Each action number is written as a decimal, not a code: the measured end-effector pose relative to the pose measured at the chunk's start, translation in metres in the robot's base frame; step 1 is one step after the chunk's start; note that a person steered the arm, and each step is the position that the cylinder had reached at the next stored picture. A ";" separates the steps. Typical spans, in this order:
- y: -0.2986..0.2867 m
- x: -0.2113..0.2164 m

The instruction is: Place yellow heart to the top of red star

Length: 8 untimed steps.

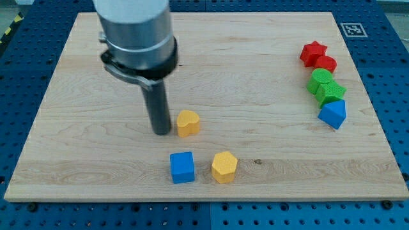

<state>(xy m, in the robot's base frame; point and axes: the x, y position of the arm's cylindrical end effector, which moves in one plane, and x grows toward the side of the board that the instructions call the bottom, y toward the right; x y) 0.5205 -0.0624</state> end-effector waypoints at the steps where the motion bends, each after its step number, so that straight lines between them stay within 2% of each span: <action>1: 0.071 -0.002; 2: 0.115 -0.021; 3: 0.117 -0.013; 4: 0.135 -0.032; 5: 0.134 -0.100; 6: 0.134 -0.117; 7: 0.126 -0.100; 8: 0.093 -0.100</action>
<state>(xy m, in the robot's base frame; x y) 0.4209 0.0308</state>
